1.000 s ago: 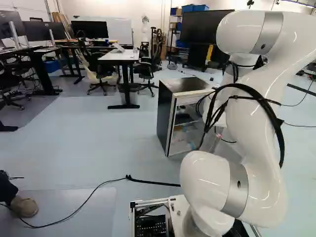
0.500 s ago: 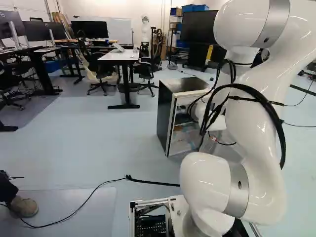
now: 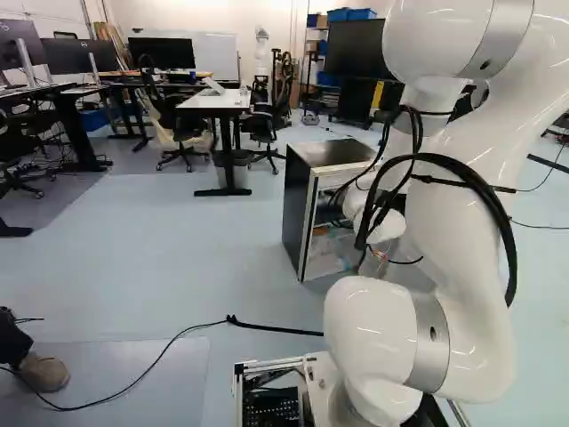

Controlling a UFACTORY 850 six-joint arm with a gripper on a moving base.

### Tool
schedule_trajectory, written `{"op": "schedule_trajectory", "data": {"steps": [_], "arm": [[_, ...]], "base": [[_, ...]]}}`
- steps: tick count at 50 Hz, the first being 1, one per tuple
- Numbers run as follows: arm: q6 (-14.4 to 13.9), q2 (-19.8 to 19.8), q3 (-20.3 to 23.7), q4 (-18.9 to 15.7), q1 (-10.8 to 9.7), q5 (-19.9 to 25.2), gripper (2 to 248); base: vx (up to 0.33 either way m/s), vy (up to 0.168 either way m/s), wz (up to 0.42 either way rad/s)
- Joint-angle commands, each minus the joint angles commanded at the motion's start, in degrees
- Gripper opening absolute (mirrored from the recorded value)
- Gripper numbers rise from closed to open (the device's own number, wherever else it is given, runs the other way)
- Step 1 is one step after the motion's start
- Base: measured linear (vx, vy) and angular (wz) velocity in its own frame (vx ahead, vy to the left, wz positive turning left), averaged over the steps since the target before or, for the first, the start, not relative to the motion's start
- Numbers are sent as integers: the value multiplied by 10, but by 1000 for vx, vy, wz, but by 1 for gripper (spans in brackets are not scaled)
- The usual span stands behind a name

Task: Open the fridge door

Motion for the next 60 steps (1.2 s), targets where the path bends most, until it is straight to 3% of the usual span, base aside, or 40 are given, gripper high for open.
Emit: {"op": "schedule_trajectory", "data": {"steps": [30,60], "arm": [[0,39,20,-42,26,-21,247],[0,133,66,-142,87,-72,247]], "base": [[0,0,0],[0,0,0]]}}
